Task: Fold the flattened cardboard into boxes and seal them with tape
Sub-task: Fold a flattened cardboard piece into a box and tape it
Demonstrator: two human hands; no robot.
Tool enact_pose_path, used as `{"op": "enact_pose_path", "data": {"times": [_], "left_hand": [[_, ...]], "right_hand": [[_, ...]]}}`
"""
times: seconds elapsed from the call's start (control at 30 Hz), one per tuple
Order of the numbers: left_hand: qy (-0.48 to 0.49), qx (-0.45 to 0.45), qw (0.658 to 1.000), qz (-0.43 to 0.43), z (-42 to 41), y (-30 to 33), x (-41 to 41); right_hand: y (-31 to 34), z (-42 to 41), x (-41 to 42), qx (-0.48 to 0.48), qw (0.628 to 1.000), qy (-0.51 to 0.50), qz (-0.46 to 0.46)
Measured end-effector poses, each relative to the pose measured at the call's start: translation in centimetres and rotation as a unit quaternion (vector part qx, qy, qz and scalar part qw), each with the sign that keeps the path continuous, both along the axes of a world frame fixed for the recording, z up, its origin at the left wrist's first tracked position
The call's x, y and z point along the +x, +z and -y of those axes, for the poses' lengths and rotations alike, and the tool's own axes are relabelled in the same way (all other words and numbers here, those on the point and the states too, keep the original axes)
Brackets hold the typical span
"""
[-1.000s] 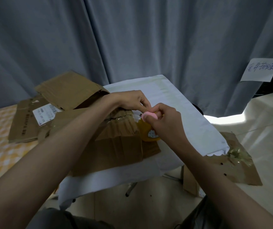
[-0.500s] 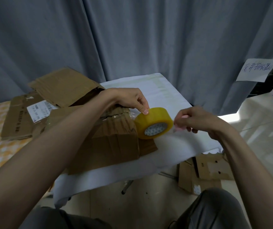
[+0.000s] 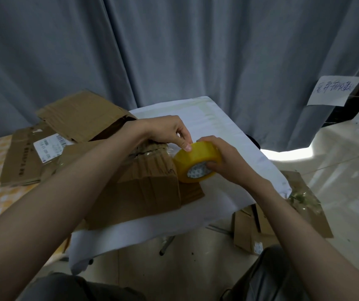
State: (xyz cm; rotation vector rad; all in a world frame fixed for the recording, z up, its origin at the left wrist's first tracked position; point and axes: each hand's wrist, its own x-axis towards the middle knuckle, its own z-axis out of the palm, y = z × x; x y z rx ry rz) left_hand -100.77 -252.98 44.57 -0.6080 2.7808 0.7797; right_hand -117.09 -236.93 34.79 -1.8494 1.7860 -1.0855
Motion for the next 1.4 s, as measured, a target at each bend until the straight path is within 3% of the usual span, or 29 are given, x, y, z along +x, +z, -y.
{"op": "enact_pose_path", "data": {"times": [0.07, 0.17, 0.3, 0.53, 0.77, 0.83, 0.9, 1.0, 1.07, 1.17, 1.27, 1.4], "left_hand": [[0.002, -0.068, 0.995, -0.073, -0.8, 0.7, 1.4], [-0.024, -0.182, 0.962, -0.204, -3.1, 1.6, 4.7], [-0.087, -0.262, 0.933, -0.229, -5.4, 1.0, 8.3], [-0.085, -0.247, 0.941, -0.215, -6.3, -0.5, 9.0], [-0.078, -0.215, 0.965, -0.128, -6.4, 0.6, 9.0], [-0.045, -0.194, 0.973, -0.120, -6.4, 0.8, 9.0], [0.028, -0.169, 0.971, -0.166, -6.3, 0.8, 8.8], [0.167, -0.187, 0.931, -0.263, -7.2, 0.8, 7.7], [0.228, -0.222, 0.918, -0.239, -8.2, 0.7, 6.5], [0.264, -0.276, 0.911, -0.155, -9.4, 0.4, 4.8], [0.285, -0.296, 0.897, -0.160, -10.0, 0.2, 3.5], [0.289, -0.190, 0.912, -0.220, -10.7, 0.9, 2.5]], "right_hand": [[0.0, 0.3, 0.1, -0.003, 1.000, -0.008, -0.003], [0.3, 0.3, 0.1, 0.004, 1.000, -0.009, -0.002], [1.2, 0.5, 0.5, 0.013, 1.000, -0.002, -0.004], [2.6, 1.5, 0.2, 0.052, 0.999, 0.011, -0.003], [2.7, 0.6, -0.4, 0.061, 0.989, -0.028, 0.128], [2.7, 0.2, -0.4, 0.051, 0.985, -0.036, 0.159], [2.7, -0.4, -0.1, 0.037, 0.983, -0.038, 0.175], [2.7, -1.1, 0.6, 0.009, 0.983, -0.049, 0.177], [2.6, -1.4, 1.2, -0.016, 0.984, -0.066, 0.165], [2.8, -1.8, 2.1, -0.042, 0.984, -0.109, 0.132], [2.8, -2.4, 2.6, -0.053, 0.981, -0.172, 0.069], [2.7, -3.1, 2.4, -0.038, 0.979, -0.184, 0.085]]}}
